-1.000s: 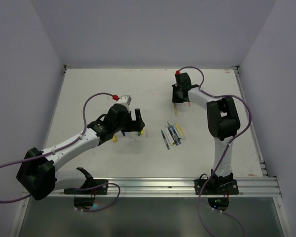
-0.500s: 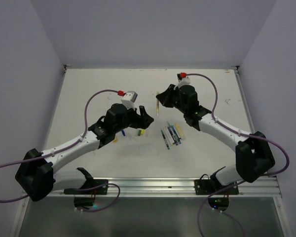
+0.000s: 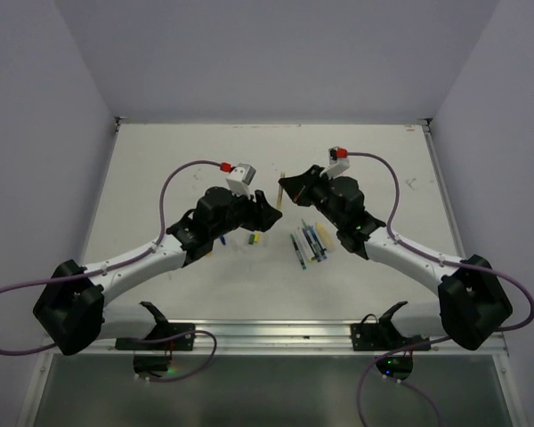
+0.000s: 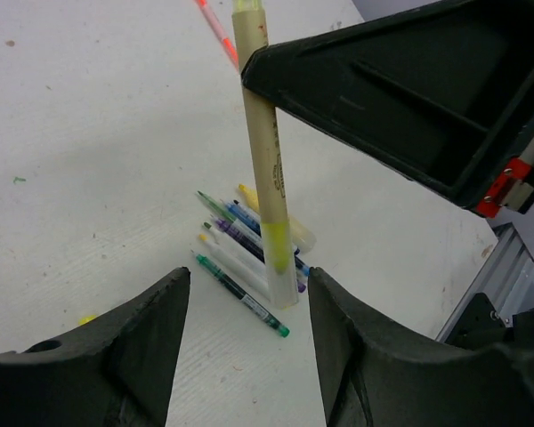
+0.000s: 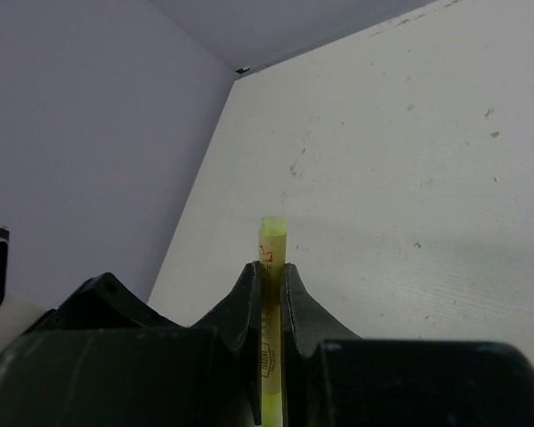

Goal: Open the pen caps

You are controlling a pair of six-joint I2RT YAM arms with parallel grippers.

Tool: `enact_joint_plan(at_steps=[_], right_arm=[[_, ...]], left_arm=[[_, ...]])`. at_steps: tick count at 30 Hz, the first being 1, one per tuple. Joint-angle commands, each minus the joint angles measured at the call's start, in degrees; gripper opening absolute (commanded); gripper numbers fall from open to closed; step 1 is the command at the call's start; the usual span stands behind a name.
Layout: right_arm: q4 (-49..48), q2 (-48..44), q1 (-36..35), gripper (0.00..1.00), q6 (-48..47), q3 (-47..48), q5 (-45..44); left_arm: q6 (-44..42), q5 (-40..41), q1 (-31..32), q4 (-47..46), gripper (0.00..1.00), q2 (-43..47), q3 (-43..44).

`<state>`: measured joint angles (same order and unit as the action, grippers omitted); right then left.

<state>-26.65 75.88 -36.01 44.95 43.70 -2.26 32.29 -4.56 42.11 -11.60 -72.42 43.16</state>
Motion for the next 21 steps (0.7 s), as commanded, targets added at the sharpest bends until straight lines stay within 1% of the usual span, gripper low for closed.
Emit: enact_joint_plan(at_steps=[1,4,11,14,15,16,17,20,21], right_arm=[[-5.0,-2.3,-0.5,0.0,1.5,-0.8,-2.4],[-5.4,-2.5,-1.0,0.0,1.9,-1.3,-2.6],[-6.8,-2.8,-1.9,0.0,1.9,-2.7,-3.9],[-7.4,-2.8,-2.0,0.0,1.8,-2.7,-4.2],[-7.4,-2.9,-2.1,0.0,1.8,-2.8,-4.2],[-7.8,-3.0,-2.2,0.0,1.9,-3.2,-4.4],[-8.2,-3.1,-2.1,0.0,1.9,-3.4,-4.6],[-8.1,-3.3,-2.1,0.0,1.7,-3.5,-4.5],[-7.8,-3.6,-2.1,0.0,1.6,-3.4,-4.0]], left_arm=[[-0.5,0.1,0.5,-3.4,0.57,-1.2,0.0],[-0.4,-0.3,0.7,-4.2,0.52,-1.8,0.4],[-0.4,-1.8,1.1,-5.5,0.43,-3.1,1.1],[-0.4,-2.3,1.1,-5.5,0.34,-3.4,1.0],[-0.4,-2.5,1.2,-5.5,0.24,-3.4,0.9],[-0.4,-2.6,1.2,-5.6,0.2,-3.4,0.8],[-0.5,-2.8,1.2,-5.6,0.12,-3.3,0.4],[-1.5,-2.9,1.2,-5.5,0.02,-3.0,0.0],[-2.1,-2.9,1.2,-4.7,0.0,-2.7,0.1]])
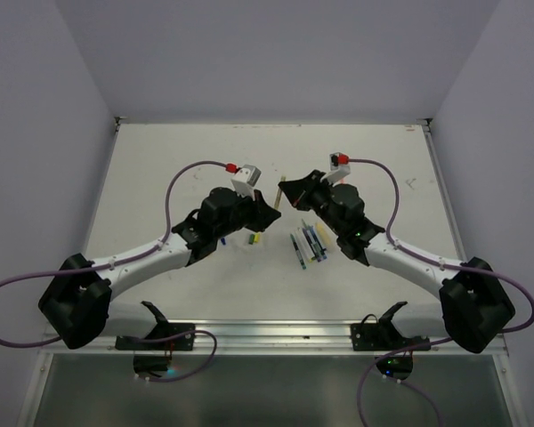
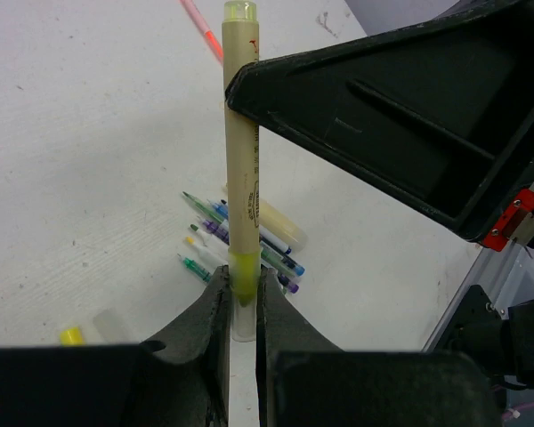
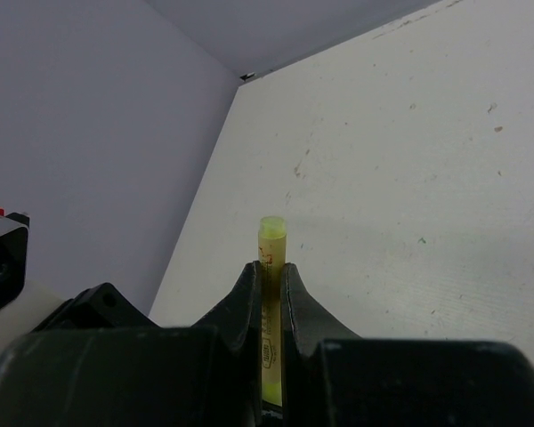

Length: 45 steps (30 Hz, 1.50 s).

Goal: Open the pen caps

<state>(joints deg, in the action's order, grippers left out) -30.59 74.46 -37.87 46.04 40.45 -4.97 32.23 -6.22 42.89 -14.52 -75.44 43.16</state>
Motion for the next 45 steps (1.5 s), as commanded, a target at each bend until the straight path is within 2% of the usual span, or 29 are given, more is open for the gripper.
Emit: enact_joint_plan(at_steps=[1,3,4,6,7,9,11,14,19,20,25,30,34,38,45], right_arm=[[-3.3,-2.6,-0.3,0.01,0.3,0.1,-0.6],[-0.3,-4.4,-0.3,0.08,-2.1,0.6,1.7],[1.9,-5.3,-0.2,0.21,-3.2,1.9,2.2],[10.9,-7.8,0.0,0.33,-7.8,3.9,3.2],[14.3,-8.8,0.3,0.44,-10.6,6.2,4.3],[24.4,-9.9,2.3,0.52,-13.2,8.8,7.1],[33.5,-11.2,4.6,0.61,-15.7,12.4,13.3],[43.5,-10.7,10.0,0.69,-18.7,17.1,23.7],[58.9,-6.0,12.3,0.72,-26.4,26.9,32.0],[59.7,-4.4,12.5,0.72,-26.8,27.7,36.0],[63.5,0.4,12.7,0.72,-28.4,32.7,44.5],[67.6,2.9,12.7,0.72,-31.5,34.3,47.0],[67.4,2.9,12.6,0.68,-32.1,33.3,48.6],[67.6,3.1,12.3,0.65,-32.4,33.3,48.8],[68.0,4.6,11.9,0.56,-32.9,33.2,48.9]], left_arm=[[-3.0,-1.3,0.4,-1.1,0.0,0.5,0.2],[-6.9,-1.3,0.4,1.2,0.0,1.6,0.5],[-8.5,-1.3,0.4,2.4,0.0,1.9,0.7],[-14.3,-1.4,0.4,5.5,0.0,3.1,1.2],[-16.1,-1.4,0.4,6.8,0.0,3.8,1.5],[-21.9,-1.3,0.4,10.4,0.0,4.5,2.4],[-26.7,-1.9,0.4,11.5,0.0,5.5,2.6],[-31.9,-5.1,0.4,13.0,0.0,6.5,3.1],[-40.0,-11.2,0.5,14.4,0.0,7.5,4.2],[-42.7,-12.1,0.5,17.0,0.0,7.4,5.3],[-50.1,-14.7,0.7,25.5,0.0,5.9,9.7],[-56.7,-15.7,0.8,29.2,0.0,5.7,13.1],[-60.6,-17.7,0.7,31.9,0.0,3.9,15.5],[-62.5,-17.7,0.7,35.3,0.0,1.6,17.0],[-63.3,-17.0,0.8,35.2,0.0,1.6,17.6]])
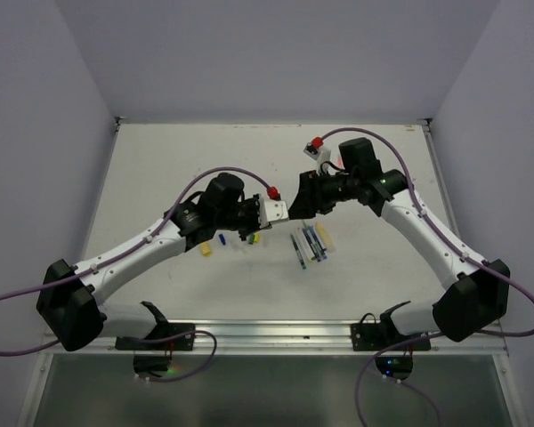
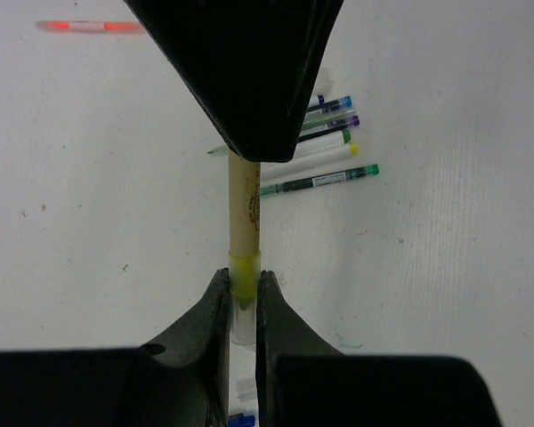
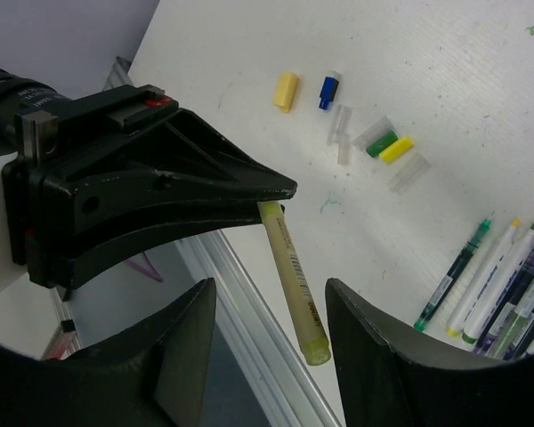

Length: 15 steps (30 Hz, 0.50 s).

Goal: Open the pen caps

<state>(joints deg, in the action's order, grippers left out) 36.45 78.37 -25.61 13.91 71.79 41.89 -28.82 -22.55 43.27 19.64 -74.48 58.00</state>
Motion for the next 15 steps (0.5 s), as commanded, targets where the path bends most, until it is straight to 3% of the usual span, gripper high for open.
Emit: enact_joint_plan(at_steps=[1,9,15], right_arm=[[1.1,0.9,-0.5,0.55,-0.8,1.7,1.9],[0.9,2.5,-1.3,0.45,-1.2,1.5,1.9],[1.3,3.2,-2.1,0.25,-1.5,1.9,2.4]], left_arm=[[-2.6,-0.6,0.4,1.0,0.0,0.7,2.9],[-3.1,-2.0,0.3,1.4,0.0,0.6,3.4],[-3.0,-1.8,0.3,1.1,0.0,0.7,3.4]])
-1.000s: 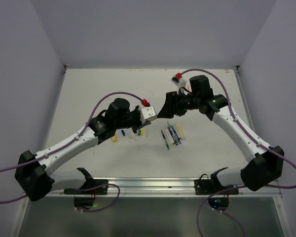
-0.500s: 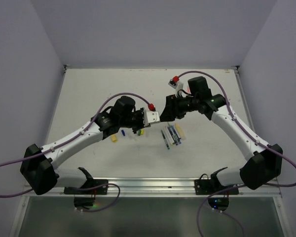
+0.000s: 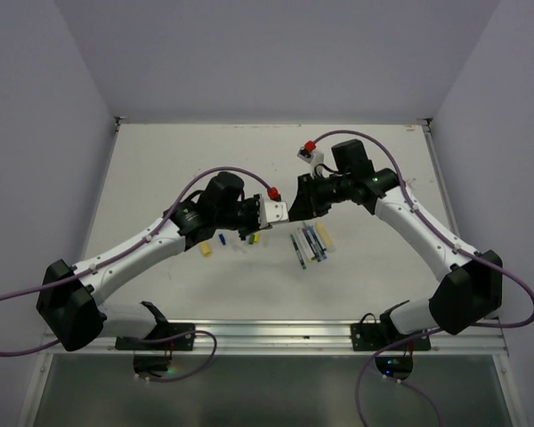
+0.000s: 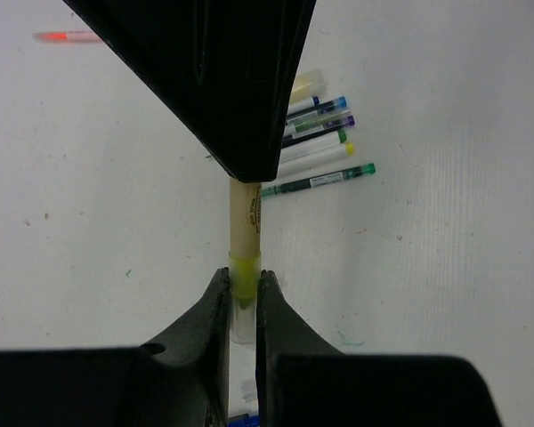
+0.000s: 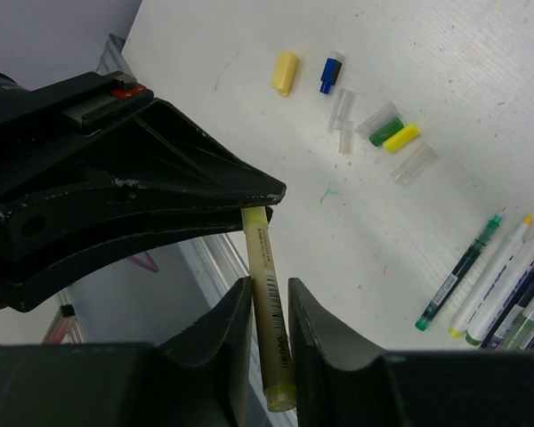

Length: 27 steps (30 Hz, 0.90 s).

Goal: Open the pen caps

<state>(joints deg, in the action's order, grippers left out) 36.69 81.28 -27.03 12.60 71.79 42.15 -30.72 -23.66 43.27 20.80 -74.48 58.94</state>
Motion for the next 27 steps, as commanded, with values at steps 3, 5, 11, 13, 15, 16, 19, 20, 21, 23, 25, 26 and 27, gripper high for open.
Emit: enact_joint_plan(at_steps=[3,5,11,13,15,16,19,20,21,23,25,26,27], right_arm=[[1.2,0.4,-0.8,0.11,-0.5,1.4,2.2],[1.2,0.1,-0.8,0.01,-0.6,1.1,2.3],[-2.4,-3.3,-0.8,0.0,-0.2,-1.6,-0.1],[-6.5,-5.1,-0.8,0.0,1.4,-3.8,-4.0],[-10.4,-8.2,-0.8,0.0,4.1,-7.2,-9.2],[-15.8,-9.4,-0.8,0.0,5.3,-8.8,-10.7],[-28.7,-15.3,-0.8,0.0,9.2,-16.4,-13.8],[-31.6,-16.4,-1.1,0.0,9.9,-18.1,-14.8],[-34.3,-17.4,-1.3,0.0,11.2,-21.3,-15.7],[-42.9,-20.2,-2.0,0.0,12.4,-26.0,-17.9],[-51.6,-22.0,-3.0,0.0,14.0,-29.1,-19.8],[-54.5,-22.4,-3.5,0.0,14.6,-31.8,-20.3],[-59.4,-22.6,-3.9,0.0,15.3,-32.9,-20.6]], left_arm=[[-0.7,0.6,0.3,-0.6,0.01,1.0,2.1],[-0.1,2.0,0.3,-1.9,0.04,1.4,1.4],[8.2,11.6,0.3,-10.2,0.59,4.8,-1.7],[14.8,18.8,0.2,-12.8,0.76,6.4,-2.5],[19.6,22.0,-0.5,-15.3,0.78,7.9,-2.9],[25.4,24.9,-0.7,-16.1,0.79,8.5,-3.0],[42.2,33.0,-2.4,-16.1,0.85,10.3,-3.4],[46.8,35.0,-2.7,-15.7,0.85,10.9,-3.8],[51.7,36.6,-3.8,-15.4,0.85,12.4,-4.4],[66.3,38.9,-5.0,-14.9,0.84,14.1,-6.7],[78.8,39.0,-6.2,-17.9,0.84,16.7,-10.7],[81.6,38.4,-6.3,-19.5,0.84,17.4,-12.1],[86.7,37.9,-6.3,-21.7,0.84,18.0,-13.9]])
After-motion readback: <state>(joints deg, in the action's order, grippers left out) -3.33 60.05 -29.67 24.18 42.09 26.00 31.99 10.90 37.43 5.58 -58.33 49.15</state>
